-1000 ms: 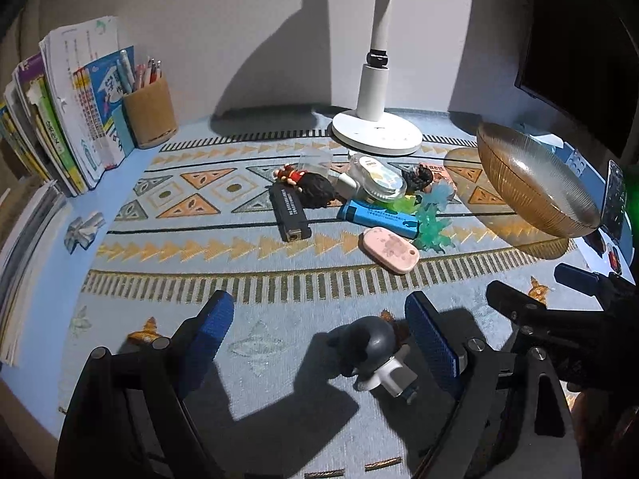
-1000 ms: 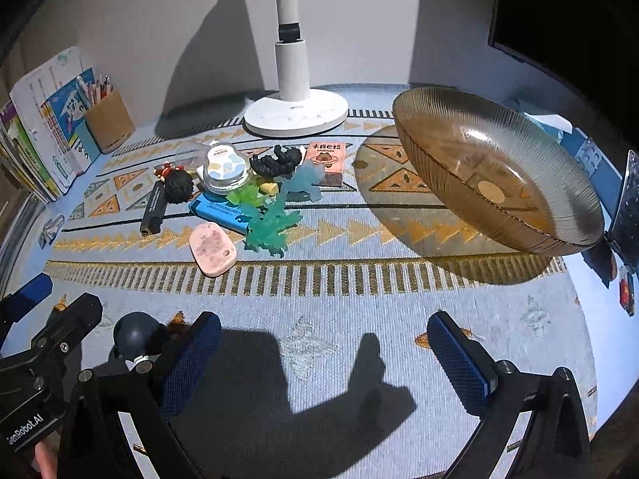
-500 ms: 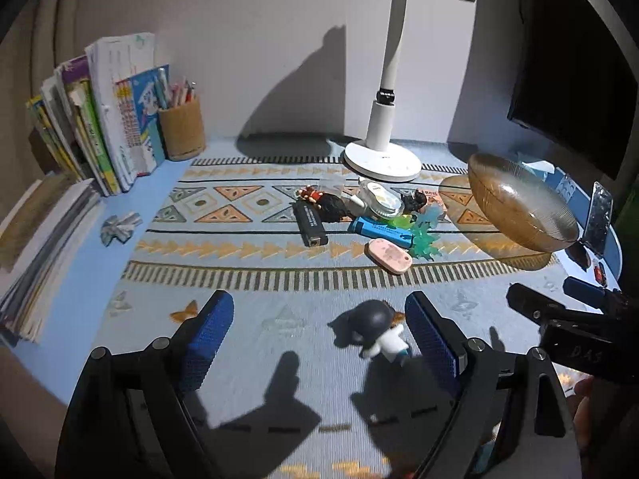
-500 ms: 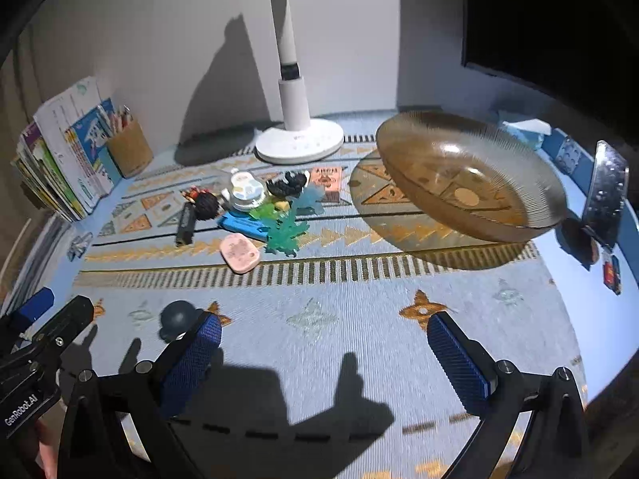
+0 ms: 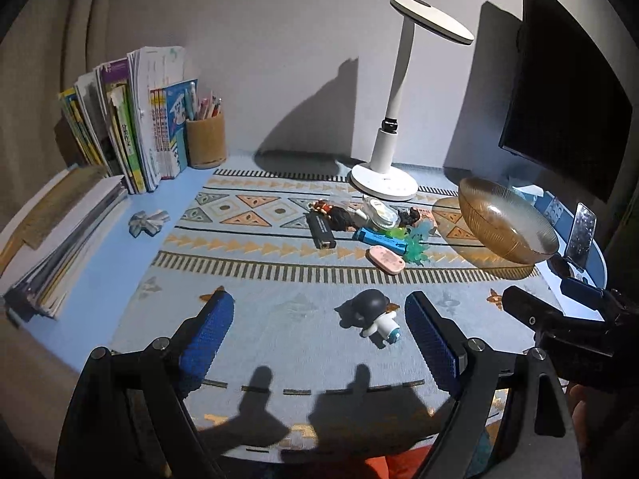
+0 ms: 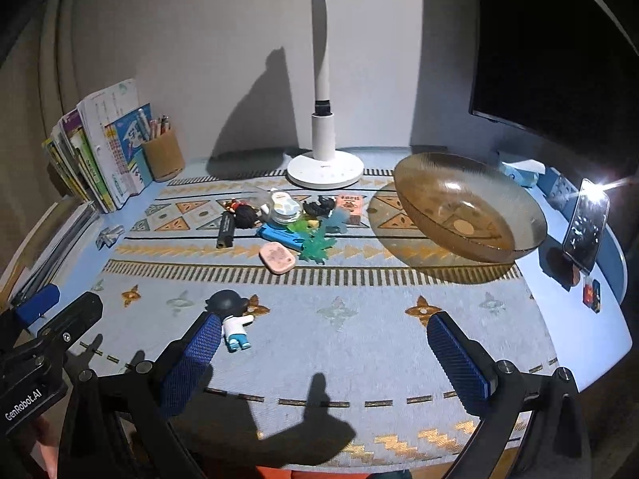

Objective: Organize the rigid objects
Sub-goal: 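Move left tool toward the black-and-white figurine while right tool approaches the pink eraser, then grasp the black-and-white figurine with left tool while right tool grasps the pink eraser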

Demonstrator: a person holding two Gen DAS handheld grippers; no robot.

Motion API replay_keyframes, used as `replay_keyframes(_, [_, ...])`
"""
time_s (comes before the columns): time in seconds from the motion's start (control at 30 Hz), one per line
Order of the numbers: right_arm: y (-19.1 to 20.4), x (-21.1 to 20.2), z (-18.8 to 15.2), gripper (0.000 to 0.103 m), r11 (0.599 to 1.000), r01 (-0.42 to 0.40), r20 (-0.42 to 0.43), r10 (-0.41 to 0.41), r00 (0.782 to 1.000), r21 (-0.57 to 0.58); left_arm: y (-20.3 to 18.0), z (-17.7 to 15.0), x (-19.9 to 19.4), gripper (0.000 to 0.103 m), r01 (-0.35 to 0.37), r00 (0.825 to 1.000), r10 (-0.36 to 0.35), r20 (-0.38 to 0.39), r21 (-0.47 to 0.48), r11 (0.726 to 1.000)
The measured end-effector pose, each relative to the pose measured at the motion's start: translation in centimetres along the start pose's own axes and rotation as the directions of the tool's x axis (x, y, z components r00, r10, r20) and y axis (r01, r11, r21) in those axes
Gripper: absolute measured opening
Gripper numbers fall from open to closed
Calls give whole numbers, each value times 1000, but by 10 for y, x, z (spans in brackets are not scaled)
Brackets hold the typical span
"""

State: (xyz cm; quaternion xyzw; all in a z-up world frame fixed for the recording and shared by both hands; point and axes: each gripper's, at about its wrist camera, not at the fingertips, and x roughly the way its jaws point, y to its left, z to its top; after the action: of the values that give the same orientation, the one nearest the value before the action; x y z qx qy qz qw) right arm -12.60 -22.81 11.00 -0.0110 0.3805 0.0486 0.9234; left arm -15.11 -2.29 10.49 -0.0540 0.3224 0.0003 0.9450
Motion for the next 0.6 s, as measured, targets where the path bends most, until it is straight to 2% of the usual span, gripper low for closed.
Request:
replay_keyframes(0.27, [2,24,5,103,1000,28,-39,-29,999,-5,-1,1,24,87,20,999,-18,-44,32,999])
replay_keyframes(0.43, [-3,53,12,103,1000,-1,-88,0,996,-12,-3,-4,48,87,59,996,-52,-77,91,994])
replay_keyframes(0.53, [-12,74,15,103,997,-78,-108,78,991,1,-3,-10,64,87,114,987,-101,-122,111,987])
replay_keyframes(0.6, [-17,92,17,97,990,-140,-138,143,980,28,-4,-14,78,87,159,976,-141,-164,101,982])
